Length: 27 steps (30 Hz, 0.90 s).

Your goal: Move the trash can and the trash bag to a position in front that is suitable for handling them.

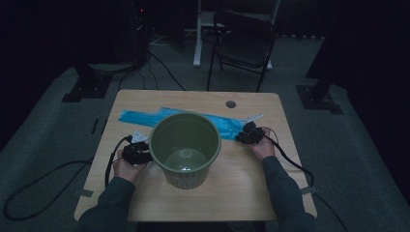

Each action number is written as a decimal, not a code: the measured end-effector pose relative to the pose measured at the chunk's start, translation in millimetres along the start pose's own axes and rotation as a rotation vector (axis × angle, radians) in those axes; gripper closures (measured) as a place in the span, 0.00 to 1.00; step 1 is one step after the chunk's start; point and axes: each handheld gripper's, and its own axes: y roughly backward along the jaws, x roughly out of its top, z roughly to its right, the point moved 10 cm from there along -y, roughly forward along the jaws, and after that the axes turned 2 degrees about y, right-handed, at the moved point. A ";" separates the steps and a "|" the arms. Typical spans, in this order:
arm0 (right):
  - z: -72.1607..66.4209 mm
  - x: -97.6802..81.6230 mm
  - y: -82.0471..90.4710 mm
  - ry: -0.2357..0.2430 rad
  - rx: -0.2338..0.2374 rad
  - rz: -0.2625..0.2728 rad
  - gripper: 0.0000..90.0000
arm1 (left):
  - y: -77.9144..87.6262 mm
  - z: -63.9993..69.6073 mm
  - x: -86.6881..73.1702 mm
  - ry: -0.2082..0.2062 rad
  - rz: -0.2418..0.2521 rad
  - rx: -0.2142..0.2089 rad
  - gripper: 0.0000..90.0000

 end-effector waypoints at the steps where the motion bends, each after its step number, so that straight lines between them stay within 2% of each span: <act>1: 0.0 -0.4 0.5 0.003 -0.001 -0.005 0.88 | 0.3 -0.2 0.0 0.002 0.000 0.000 0.63; 3: -1.2 -2.2 2.2 0.018 -0.002 -0.019 0.96 | 0.8 -0.9 -0.1 0.003 0.001 -0.001 0.63; 6: -2.5 -4.2 3.9 0.029 -0.004 -0.032 0.98 | 0.7 -1.6 -0.1 0.008 0.002 -0.002 0.63; 7: -7.1 -10.2 9.2 0.051 -0.002 -0.057 0.99 | 0.8 -1.6 -0.1 0.009 0.003 -0.002 0.63; 12: -20.6 -29.7 24.9 0.086 0.001 -0.075 0.99 | 0.9 -1.4 0.1 0.008 0.004 -0.004 0.63; 13: -20.6 -29.7 24.9 0.086 0.001 -0.075 0.99 | 0.9 -1.4 0.1 0.008 0.004 -0.004 0.62; 15: -28.5 -45.5 37.3 0.084 0.007 -0.076 0.99 | -0.1 -0.5 -0.1 0.004 0.001 -0.006 0.63; 18: -31.6 -51.0 41.7 0.083 0.008 -0.079 0.99 | -0.6 0.2 0.1 0.003 0.000 -0.006 0.62; 19: -41.4 -63.5 51.7 0.094 0.014 -0.087 0.99 | -0.7 0.3 0.1 0.002 -0.001 -0.006 0.62; 25: -72.5 -92.6 75.2 0.154 0.028 -0.112 0.99 | -0.9 -0.2 0.3 0.006 0.001 -0.009 0.62; 27: -81.8 -100.0 81.2 0.160 0.040 -0.112 0.99 | -0.7 -0.3 0.3 0.009 0.003 -0.013 0.62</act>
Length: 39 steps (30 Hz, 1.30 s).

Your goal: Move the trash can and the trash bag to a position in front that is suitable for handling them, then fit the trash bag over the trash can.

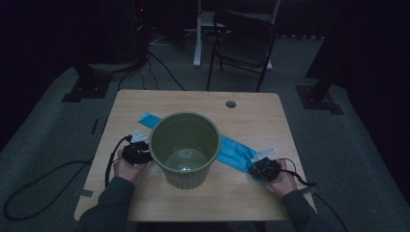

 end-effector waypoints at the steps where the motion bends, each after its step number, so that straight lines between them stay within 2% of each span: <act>1: 0.0 0.0 0.0 0.000 0.000 0.000 0.99 | 0.0 0.0 0.0 0.000 0.000 0.000 0.62; 3: -14.6 -8.2 6.1 0.011 0.015 0.007 0.99 | 0.0 -0.3 0.0 0.001 0.001 0.000 0.62; 9: -28.0 -15.7 11.6 0.014 0.041 0.017 0.98 | -0.2 -0.3 -0.1 0.000 0.000 -0.001 0.62; 10: -30.8 -15.3 12.3 0.013 0.064 0.025 0.90 | -0.2 -0.3 -0.1 0.000 0.000 -0.001 0.62; 11: -31.8 -11.1 14.0 0.004 0.082 0.055 0.81 | -0.5 -0.4 -0.2 0.000 -0.001 -0.003 0.62; 13: -31.0 -4.1 17.5 -0.003 0.099 0.095 0.71 | -0.6 -0.4 -0.3 0.000 -0.001 -0.003 0.62; 15: -28.9 5.9 23.2 -0.016 0.110 0.151 0.65 | -0.7 -1.1 -0.4 0.000 -0.001 -0.002 0.62; 16: -28.9 5.9 23.2 -0.016 0.110 0.151 0.65 | -0.7 -1.1 -0.4 0.000 -0.001 -0.002 0.62; 17: -27.2 10.8 26.2 -0.012 0.113 0.177 0.65 | -0.7 -1.1 -0.4 0.000 -0.001 -0.002 0.62; 18: -23.6 21.3 31.6 -0.015 0.117 0.218 0.61 | -1.4 -1.5 -0.5 0.003 -0.002 -0.003 0.62; 22: -14.3 39.0 30.6 -0.014 0.115 0.238 0.59 | -2.9 -0.1 -0.7 -0.001 -0.006 -0.005 0.62; 24: -6.3 47.6 26.3 -0.006 0.089 0.233 0.57 | -2.7 0.3 -0.4 -0.002 -0.005 -0.006 0.62; 26: -2.1 52.2 23.9 -0.008 0.085 0.231 0.56 | -2.9 0.3 -0.3 -0.002 -0.005 -0.006 0.62; 31: 20.7 73.2 5.5 -0.010 0.041 0.183 0.53 | -3.3 -0.7 -0.3 0.000 -0.004 -0.006 0.62; 32: 20.7 73.2 5.5 -0.010 0.041 0.183 0.53 | -3.3 -0.7 -0.3 0.000 -0.004 -0.006 0.62; 35: 35.3 83.4 -8.8 -0.020 0.030 0.150 0.52 | -3.3 -1.3 -0.2 0.002 -0.006 -0.008 0.62; 39: 42.5 88.1 -19.3 -0.036 0.035 0.134 0.52 | -2.7 -1.7 0.1 0.001 -0.004 -0.007 0.62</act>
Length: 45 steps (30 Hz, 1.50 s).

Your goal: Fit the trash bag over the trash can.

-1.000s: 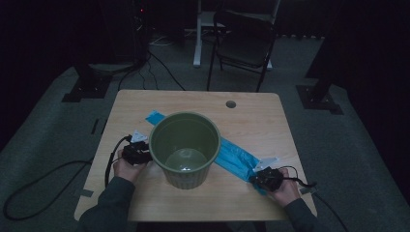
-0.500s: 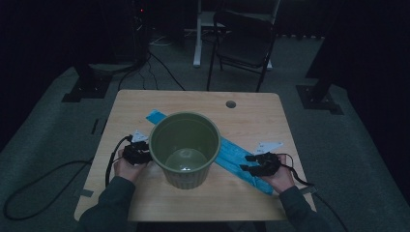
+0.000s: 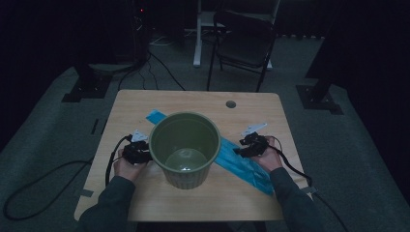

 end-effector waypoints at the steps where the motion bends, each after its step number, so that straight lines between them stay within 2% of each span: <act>1: 4.2 1.9 -7.0 -0.006 -0.001 -0.012 0.52 | 0.2 -0.1 0.0 0.001 0.000 0.000 0.61; 6: 9.6 3.9 -14.1 -0.026 -0.003 -0.021 0.52 | 0.0 0.4 0.2 -0.003 0.000 0.000 0.61; 9: 12.6 7.0 -19.3 -0.072 0.030 -0.011 0.52 | 0.4 0.9 0.4 -0.004 0.002 -0.001 0.61; 12: 12.3 7.6 -23.1 -0.091 0.057 -0.021 0.52 | 1.5 0.1 0.9 -0.001 0.008 0.002 0.61; 19: 8.9 1.0 -32.4 -0.091 0.084 -0.066 0.52 | 1.0 0.4 0.6 -0.002 0.005 0.002 0.61; 23: 4.1 -1.3 -35.1 -0.085 0.096 -0.085 0.52 | 1.1 1.0 0.8 -0.006 0.005 0.000 0.61; 25: -3.2 -2.4 -38.0 -0.060 0.100 -0.099 0.52 | 0.7 1.8 0.7 -0.006 0.003 -0.002 0.61; 30: -11.9 0.6 -40.6 -0.039 0.099 -0.103 0.51 | 0.8 2.9 1.1 -0.011 0.005 -0.003 0.61; 36: -21.5 3.0 -44.8 0.033 0.042 -0.120 0.48 | 1.2 3.6 1.4 -0.012 0.008 -0.007 0.61; 39: -26.1 3.9 -45.0 0.040 0.038 -0.116 0.56 | 2.2 4.8 2.0 -0.015 0.011 -0.011 0.61; 41: -26.9 4.1 -43.8 0.044 0.038 -0.116 0.70 | 3.0 5.8 2.3 -0.016 0.013 -0.014 0.61; 42: -26.9 4.1 -43.8 0.044 0.038 -0.116 0.70 | 3.0 5.8 2.3 -0.016 0.013 -0.014 0.61; 44: -27.5 4.4 -42.7 0.053 0.038 -0.126 0.88 | 6.2 8.2 2.6 -0.015 0.020 -0.020 0.61; 45: -27.1 4.2 -42.5 0.055 0.033 -0.131 0.93 | 7.2 9.1 2.8 -0.013 0.024 -0.021 0.61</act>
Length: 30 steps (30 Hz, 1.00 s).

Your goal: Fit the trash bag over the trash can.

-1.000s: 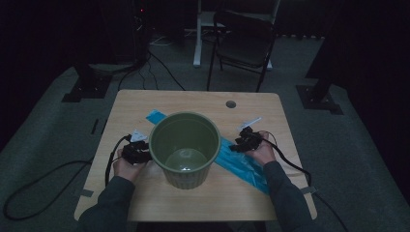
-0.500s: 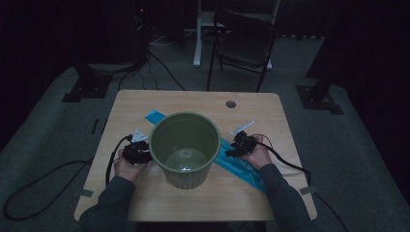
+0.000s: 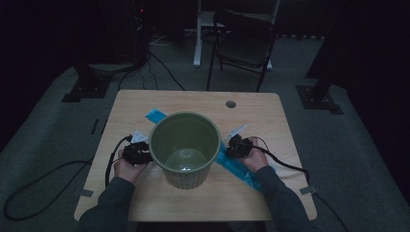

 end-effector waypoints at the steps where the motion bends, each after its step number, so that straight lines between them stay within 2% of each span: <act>1: 0.7 -0.2 0.1 -0.003 -0.004 -0.002 0.96 | 1.8 0.7 0.0 -0.002 0.002 0.001 0.61; 4: 2.4 -0.9 0.4 -0.019 -0.001 -0.006 0.99 | 5.5 1.9 0.5 -0.006 0.008 -0.003 0.61; 6: 7.1 -2.4 2.7 -0.047 0.009 -0.002 1.00 | 9.8 3.8 2.4 -0.013 0.022 -0.011 0.61; 9: 12.5 0.5 12.8 -0.080 0.021 0.037 1.00 | 9.7 7.3 3.3 -0.016 0.025 -0.028 0.61; 15: 23.3 12.3 40.5 -0.114 0.025 0.113 1.00 | 8.0 8.3 4.8 -0.024 0.029 -0.022 0.62; 16: 23.3 12.3 40.5 -0.114 0.025 0.113 1.00 | 8.0 8.3 4.8 -0.024 0.029 -0.022 0.62; 17: 26.3 16.6 51.2 -0.120 0.021 0.131 1.00 | 7.6 8.6 5.9 -0.033 0.032 -0.013 0.62; 22: 29.9 26.8 72.3 -0.116 0.012 0.171 1.00 | 5.4 12.7 9.2 -0.043 0.041 -0.022 0.63; 30: 35.6 42.9 103.0 -0.095 -0.017 0.214 1.00 | -1.8 26.6 17.7 -0.069 0.051 -0.039 0.63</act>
